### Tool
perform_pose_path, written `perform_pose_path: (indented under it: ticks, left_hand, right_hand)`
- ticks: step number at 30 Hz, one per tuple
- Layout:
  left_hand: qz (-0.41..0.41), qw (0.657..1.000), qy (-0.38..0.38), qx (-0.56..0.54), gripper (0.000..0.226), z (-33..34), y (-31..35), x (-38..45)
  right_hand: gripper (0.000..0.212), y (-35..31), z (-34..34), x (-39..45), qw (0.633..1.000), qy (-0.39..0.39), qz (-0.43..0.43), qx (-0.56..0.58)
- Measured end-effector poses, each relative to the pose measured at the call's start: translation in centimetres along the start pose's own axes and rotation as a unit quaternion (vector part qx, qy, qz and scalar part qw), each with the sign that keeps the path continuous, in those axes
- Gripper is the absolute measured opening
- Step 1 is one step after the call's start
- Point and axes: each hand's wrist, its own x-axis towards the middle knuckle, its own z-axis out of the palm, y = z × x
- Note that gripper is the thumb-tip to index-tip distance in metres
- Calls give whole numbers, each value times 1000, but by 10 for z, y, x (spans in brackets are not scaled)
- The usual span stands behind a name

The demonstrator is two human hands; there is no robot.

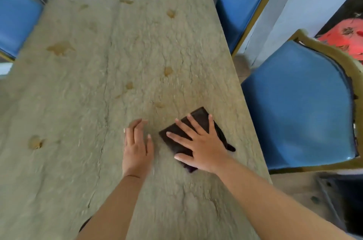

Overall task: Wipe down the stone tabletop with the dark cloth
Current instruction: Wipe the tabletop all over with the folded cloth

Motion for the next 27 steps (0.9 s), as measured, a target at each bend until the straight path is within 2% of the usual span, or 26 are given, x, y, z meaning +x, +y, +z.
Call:
perform_pose_path:
  ticks: [2,4,6,8,12,14,15,16,17,20,22,24,27]
  left_hand:
    - [-19,996,-13,91,48,-15,-30,1]
    - [-54,986,-31,154,53,-29,-51,-1]
    - [-81,973,-56,207,56,-39,-66,-5]
    - [-83,962,-85,245,54,-47,-79,-10]
    - [-86,954,-92,274,55,-60,-96,-14]
    - [-115,956,-78,259,58,-61,-97,-11]
    - [-122,956,-79,255,59,-61,-98,-10]
    - [-121,956,-81,253,60,-60,-97,-9]
    - [-118,957,-84,250,60,-60,-97,-9]
    - [-110,961,-83,241,61,-59,-96,-10]
    - [-109,967,-75,217,64,-60,-97,-10]
    - [-103,976,-59,184,65,-61,-99,-11]
    - [-95,988,-17,117,64,-63,-101,-15]
  right_hand:
    - [62,19,-3,20,996,-2,84,-10]
    - [64,23,-5,50,974,-16,226,-2]
    - [67,7,-5,77,953,-17,301,13]
    - [69,-30,-5,87,965,-33,260,10]
    - [67,-103,5,51,999,-32,-8,0]
    - [65,-87,4,44,987,-38,-153,-14]
    - [64,-69,1,51,980,-38,-195,-28]
    - [63,-50,-1,62,980,-40,-193,-42]
    - [63,-33,-3,78,987,-40,-145,-50]
    - [66,-20,-5,136,993,-19,112,-29]
    - [69,-43,-2,170,981,-19,195,-11]
    - [69,-81,-1,181,987,-31,154,-17]
    - [64,-128,5,141,999,-27,-36,-26]
